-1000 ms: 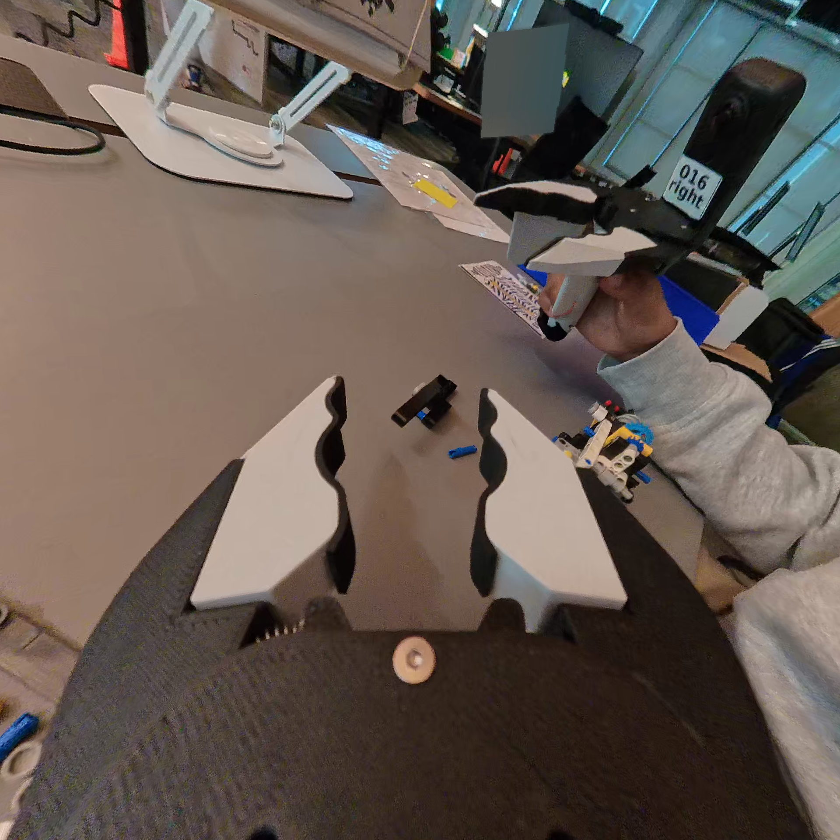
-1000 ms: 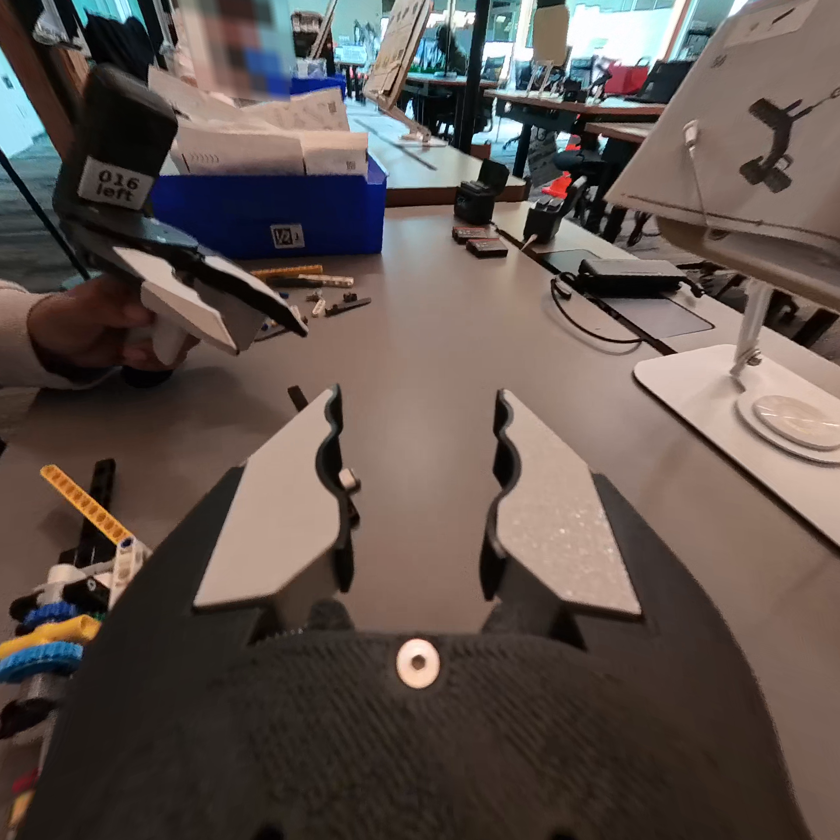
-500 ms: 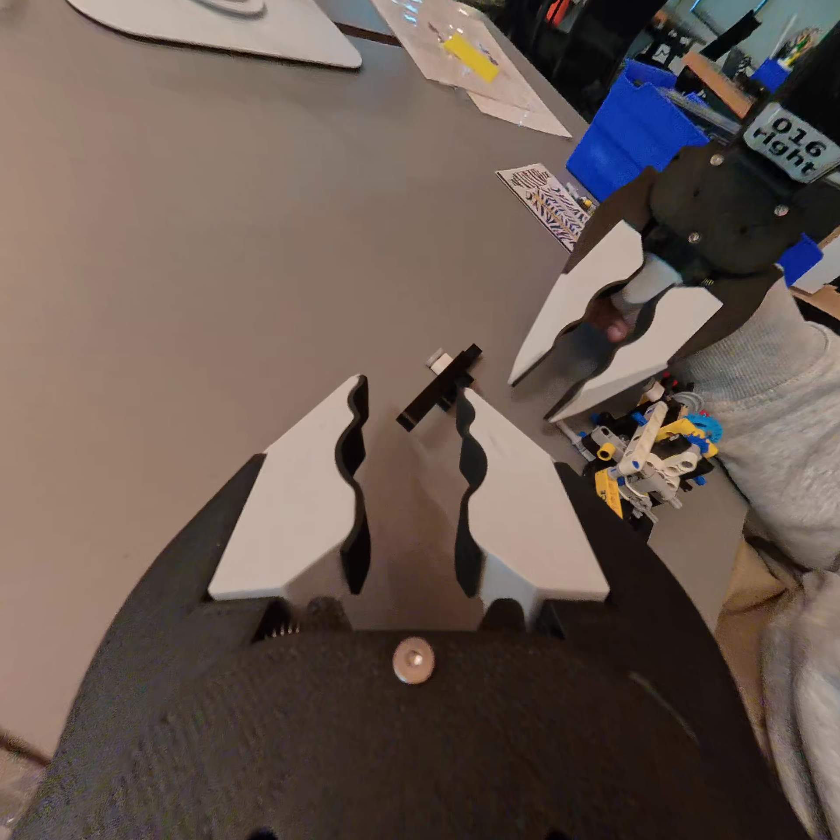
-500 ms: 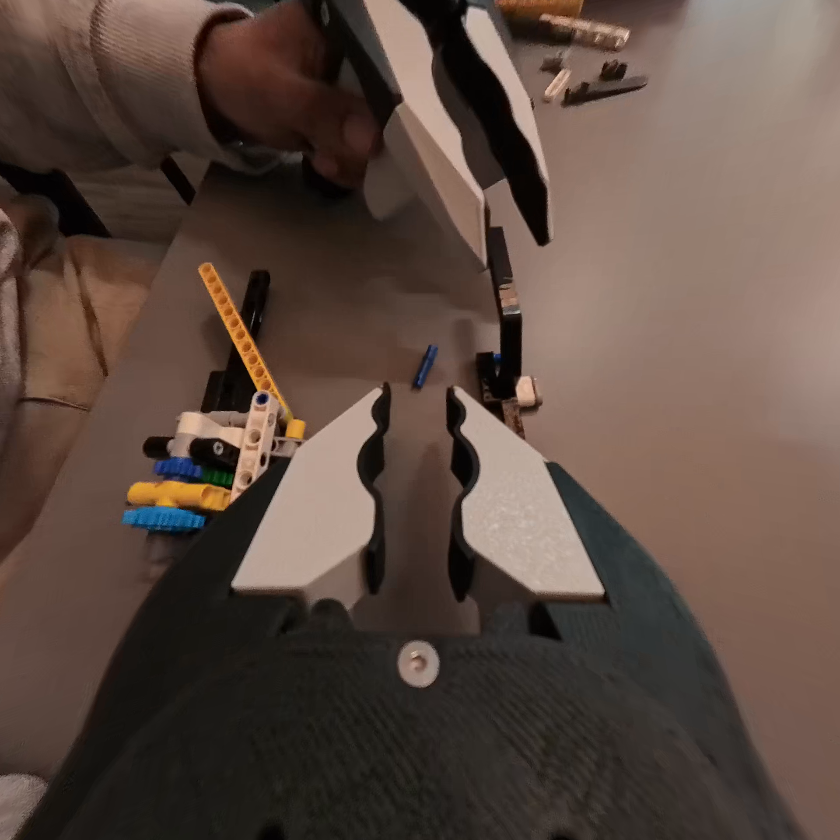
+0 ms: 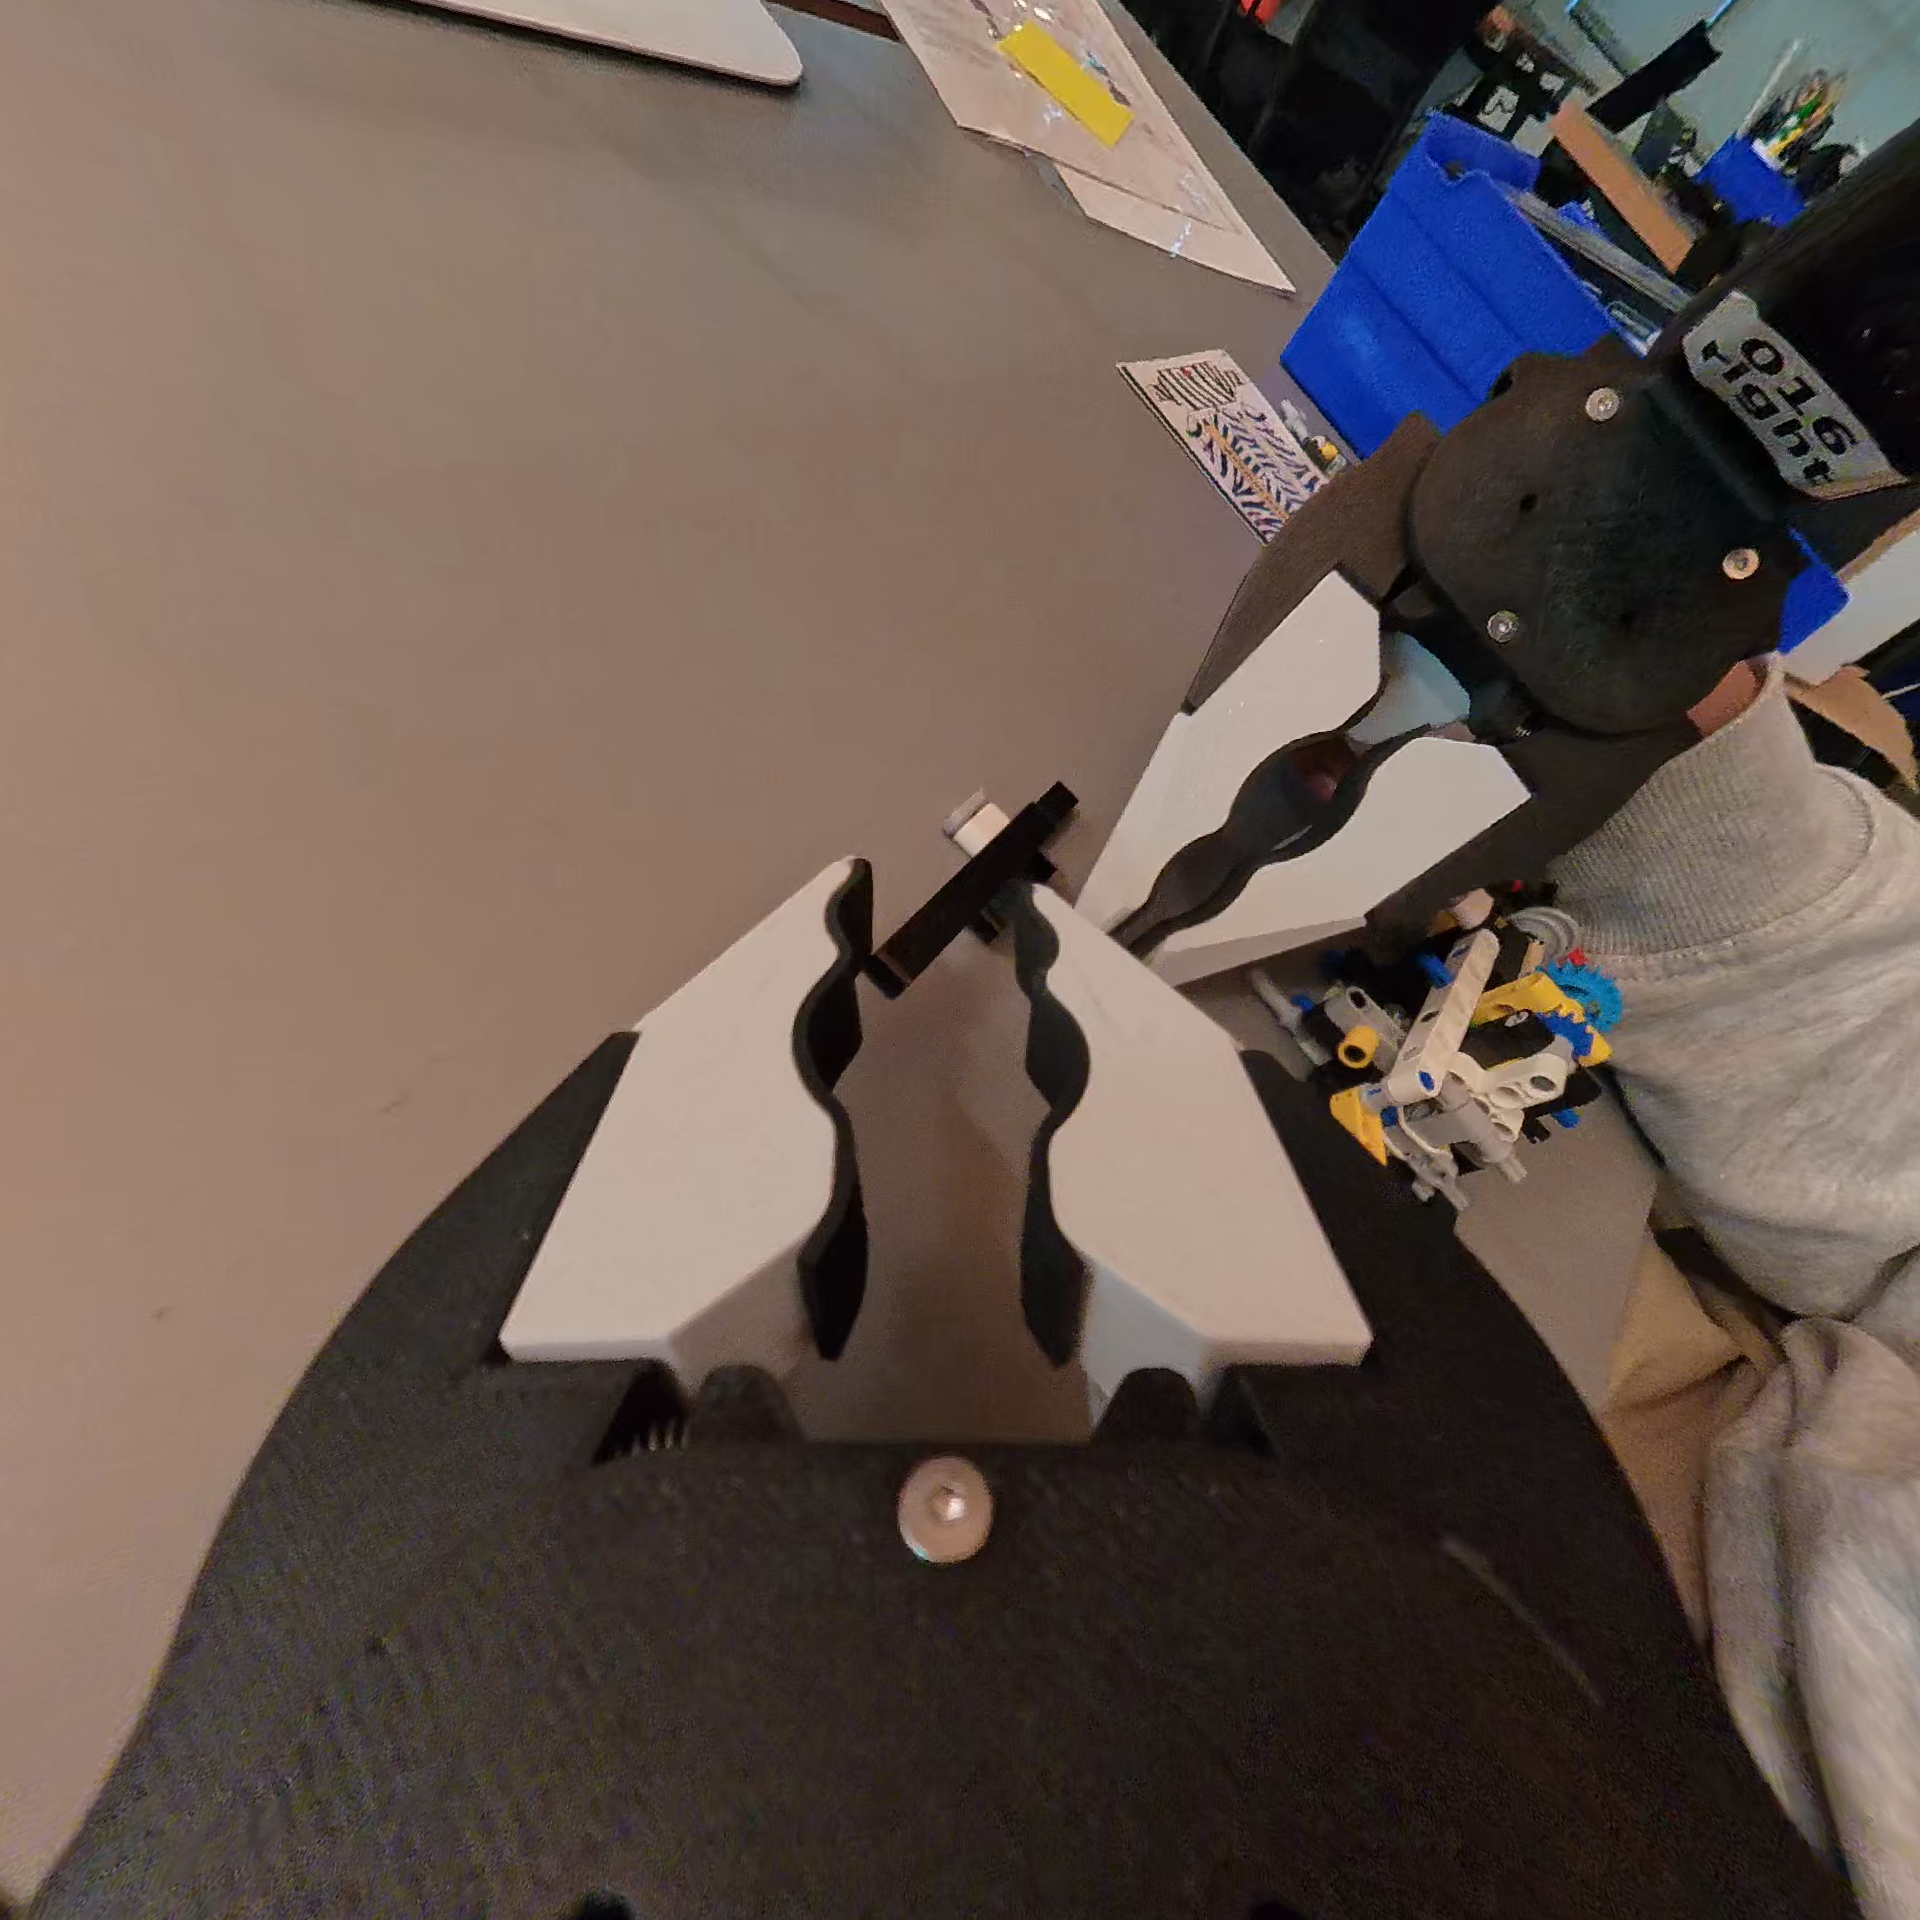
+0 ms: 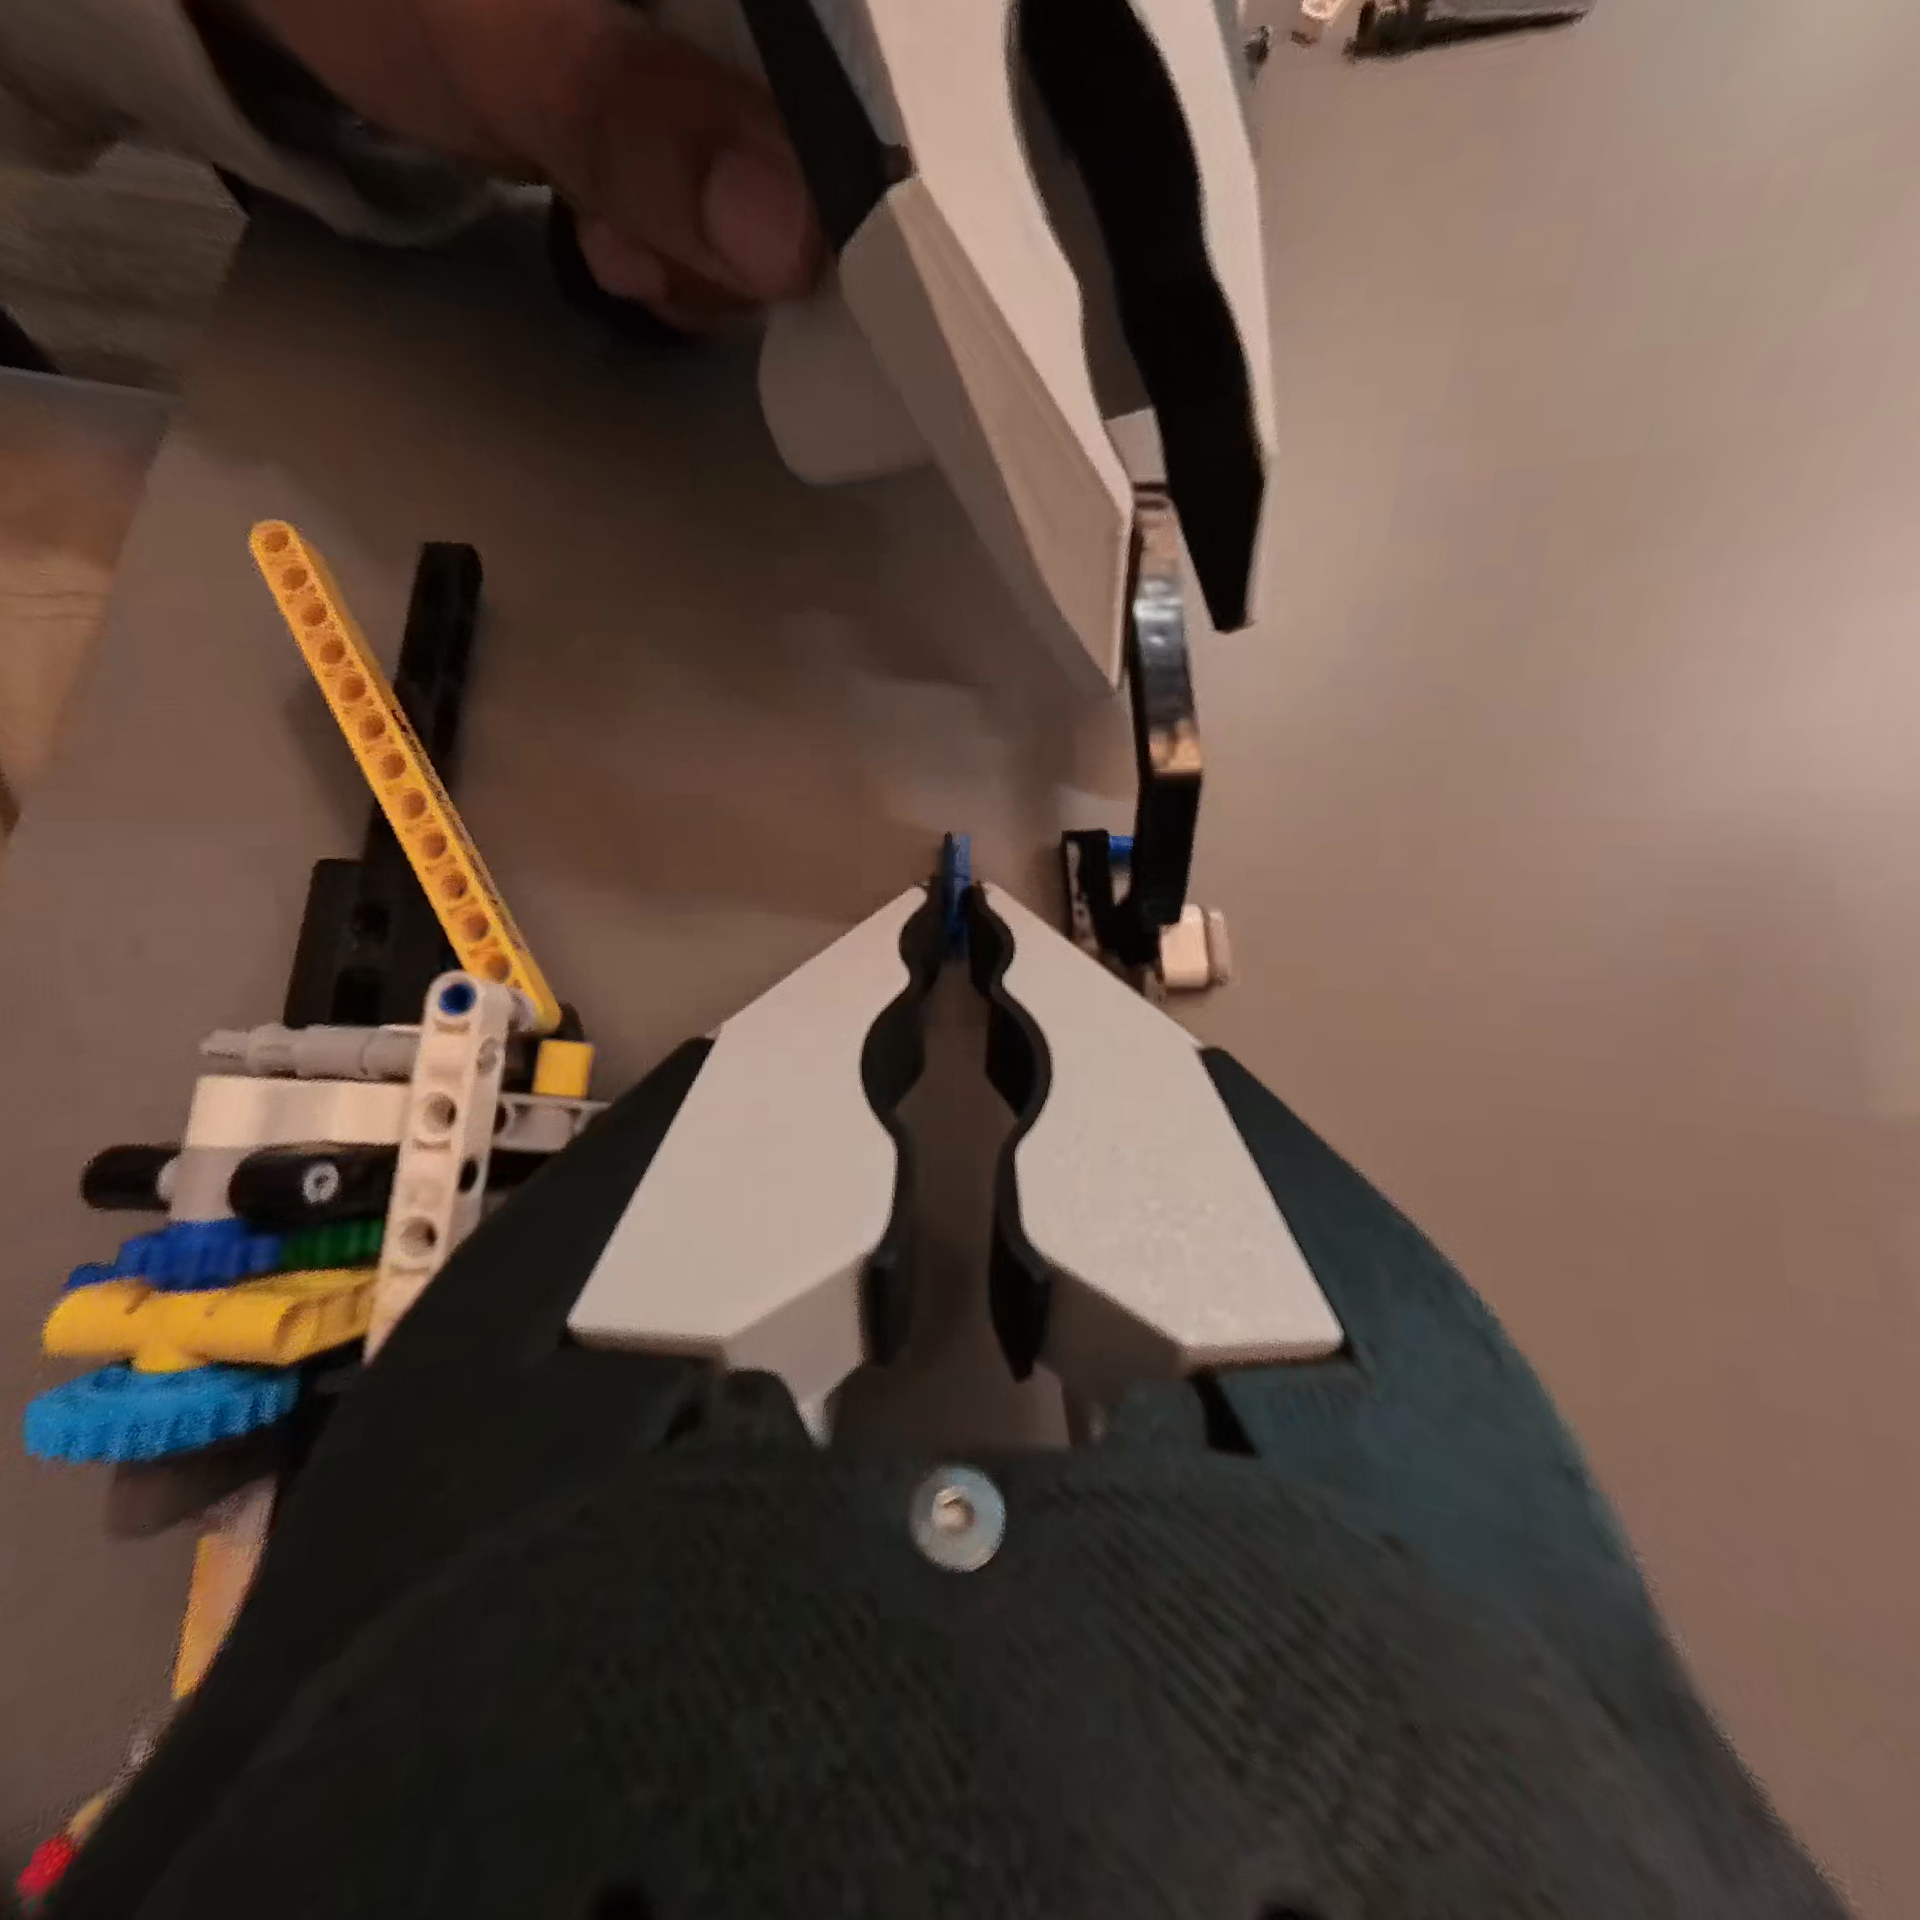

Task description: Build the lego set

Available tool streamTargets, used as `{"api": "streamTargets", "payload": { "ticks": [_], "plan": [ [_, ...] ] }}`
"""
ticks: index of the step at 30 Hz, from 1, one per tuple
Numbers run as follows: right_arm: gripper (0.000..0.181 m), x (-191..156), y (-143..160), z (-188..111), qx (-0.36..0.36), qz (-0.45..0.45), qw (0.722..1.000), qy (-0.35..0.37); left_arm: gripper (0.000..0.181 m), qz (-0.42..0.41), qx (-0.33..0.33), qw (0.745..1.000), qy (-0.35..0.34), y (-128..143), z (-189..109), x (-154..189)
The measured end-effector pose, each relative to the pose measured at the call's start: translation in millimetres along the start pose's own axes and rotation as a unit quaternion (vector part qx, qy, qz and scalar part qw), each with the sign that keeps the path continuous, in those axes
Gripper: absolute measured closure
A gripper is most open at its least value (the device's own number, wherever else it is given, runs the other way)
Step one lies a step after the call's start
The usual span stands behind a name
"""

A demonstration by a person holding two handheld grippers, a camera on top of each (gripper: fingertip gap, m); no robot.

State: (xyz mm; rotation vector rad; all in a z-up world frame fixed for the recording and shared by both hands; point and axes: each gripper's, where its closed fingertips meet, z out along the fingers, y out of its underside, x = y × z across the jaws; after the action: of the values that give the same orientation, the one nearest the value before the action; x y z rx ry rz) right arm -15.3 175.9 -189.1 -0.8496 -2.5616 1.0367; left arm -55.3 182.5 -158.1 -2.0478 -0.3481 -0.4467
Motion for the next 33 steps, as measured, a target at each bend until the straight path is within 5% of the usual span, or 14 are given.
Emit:
{"api": "streamTargets", "payload": {
  "ticks": [1, 6, 14, 21, 28, 30, 33],
  "plan": [
    [0.178, 2.5, 2.6, -2.5, -0.002, 0.008, 1.000, 0.004, 0.156, -0.004, 0.000, 1.000, 0.004, -0.1, 1.6, 1.6],
    [0.179, 12.3, -1.4, -37.3, 0.074, 0.053, 0.996, 0.013, 0.154, -0.013, -0.001, 1.000, 0.024, -0.5, 9.1, 10.6],
    [0.179, 77.2, -10.4, -120.4, 0.234, 0.108, 0.949, 0.182, 0.172, -0.030, 0.009, 0.999, 0.038, -7.1, 19.9, 15.1],
    [0.179, 107.5, -7.9, -143.9, 0.311, 0.140, 0.910, 0.236, 0.164, -0.065, 0.033, 0.993, 0.089, -27.1, 37.6, 19.6],
    [0.179, 133.1, 2.9, -147.7, 0.340, 0.165, 0.883, 0.278, 0.139, -0.041, 0.160, 0.970, 0.178, -72.8, 19.7, 26.8],
    [0.179, 135.7, 0.4, -145.1, 0.350, 0.165, 0.878, 0.280, 0.103, -0.019, 0.202, 0.955, 0.216, -84.9, 1.7, 36.3],
    [0.179, 137.9, 0.4, -139.0, 0.336, 0.163, 0.880, 0.292, 0.099, 0.026, 0.258, 0.948, 0.182, -94.9, -20.9, 35.9]
  ]
}}
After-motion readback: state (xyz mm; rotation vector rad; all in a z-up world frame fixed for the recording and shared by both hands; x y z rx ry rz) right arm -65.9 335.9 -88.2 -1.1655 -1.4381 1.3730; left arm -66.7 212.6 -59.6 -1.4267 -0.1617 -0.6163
